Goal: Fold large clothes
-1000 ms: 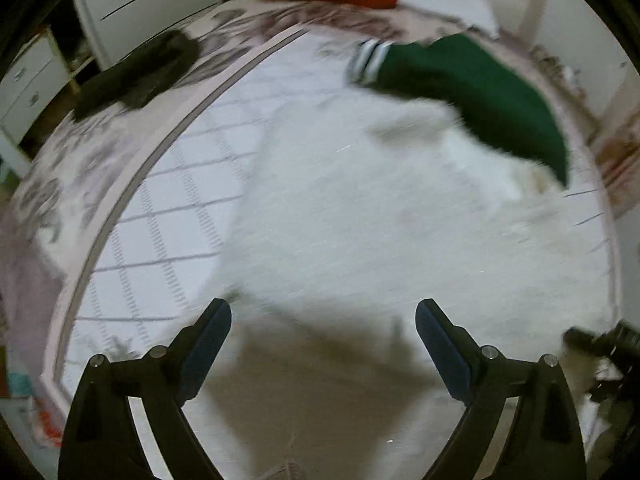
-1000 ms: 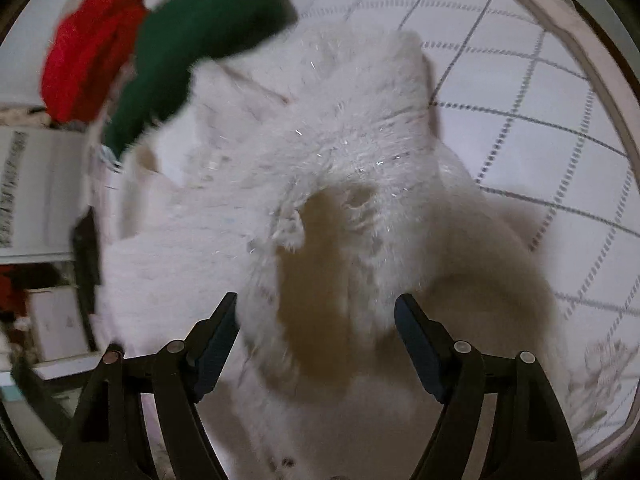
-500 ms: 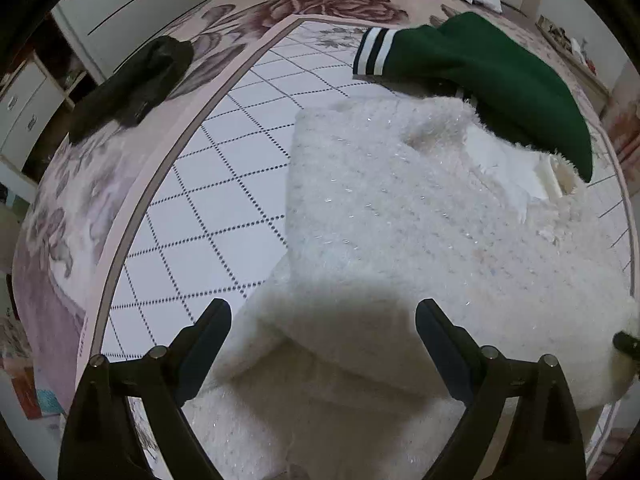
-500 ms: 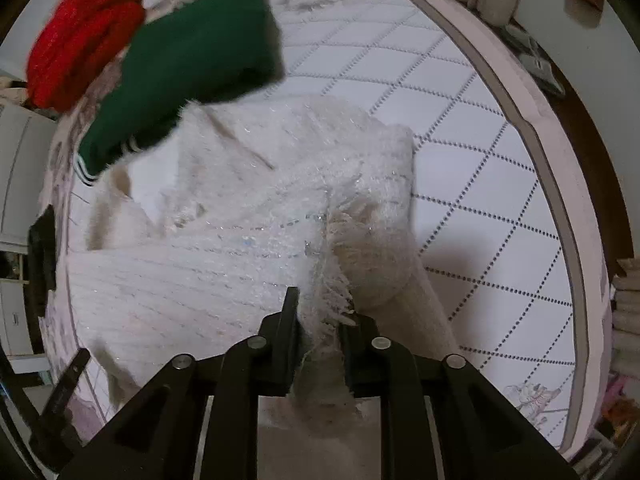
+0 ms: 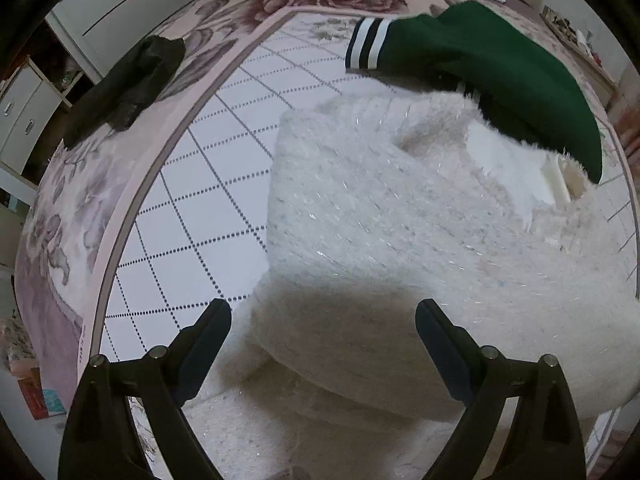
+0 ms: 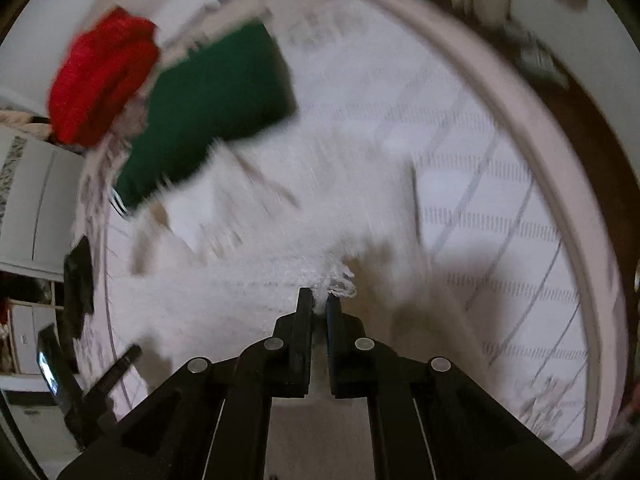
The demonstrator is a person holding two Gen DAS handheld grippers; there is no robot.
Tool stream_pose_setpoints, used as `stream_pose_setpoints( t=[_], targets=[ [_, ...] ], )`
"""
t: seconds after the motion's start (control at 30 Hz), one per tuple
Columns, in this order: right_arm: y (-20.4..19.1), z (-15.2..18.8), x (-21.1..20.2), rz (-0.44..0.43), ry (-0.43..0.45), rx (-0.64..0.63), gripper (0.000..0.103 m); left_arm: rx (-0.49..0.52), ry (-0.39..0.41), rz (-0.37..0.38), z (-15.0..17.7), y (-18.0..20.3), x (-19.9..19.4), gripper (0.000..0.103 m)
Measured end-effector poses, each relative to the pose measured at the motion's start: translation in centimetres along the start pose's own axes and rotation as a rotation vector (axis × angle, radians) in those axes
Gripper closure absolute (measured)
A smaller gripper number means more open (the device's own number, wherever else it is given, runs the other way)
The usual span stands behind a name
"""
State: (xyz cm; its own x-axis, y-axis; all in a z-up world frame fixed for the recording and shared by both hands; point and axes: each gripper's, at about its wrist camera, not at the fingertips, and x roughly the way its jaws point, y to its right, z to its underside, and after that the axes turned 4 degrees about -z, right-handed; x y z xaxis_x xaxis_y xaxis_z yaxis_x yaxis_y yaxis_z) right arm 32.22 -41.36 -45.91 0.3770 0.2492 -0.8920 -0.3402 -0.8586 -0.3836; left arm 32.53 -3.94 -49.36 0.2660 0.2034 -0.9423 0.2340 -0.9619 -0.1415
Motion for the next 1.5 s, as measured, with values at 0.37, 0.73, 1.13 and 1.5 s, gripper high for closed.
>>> stream_pose_setpoints(
  t=[0.37,0.73,1.13,1.5],
  targets=[
    [2.6,-1.7,5.4,0.203,-0.237,-0.012,0.059,0.023,-0.032,-0.041,-1.4,0.9,1.0,0.009],
    [-8.9,-5.1,16.3,-0.026,-0.36,-0.046,0.057,0.284,-0.013,-0.351,-5.6,6.0,8.1,0.008],
    [-12.7,-5.1,19.1,0.12,-0.257,-0.109,0.102,0.253,-0.001,-0.268,-6.3,4.7,8.1,0.008],
    [-11.5,-6.2,20.5,-0.083,-0.395,0.004,0.092,0.166,0.001,-0.203,-6.8,2.9,6.1,0.008]
  ],
)
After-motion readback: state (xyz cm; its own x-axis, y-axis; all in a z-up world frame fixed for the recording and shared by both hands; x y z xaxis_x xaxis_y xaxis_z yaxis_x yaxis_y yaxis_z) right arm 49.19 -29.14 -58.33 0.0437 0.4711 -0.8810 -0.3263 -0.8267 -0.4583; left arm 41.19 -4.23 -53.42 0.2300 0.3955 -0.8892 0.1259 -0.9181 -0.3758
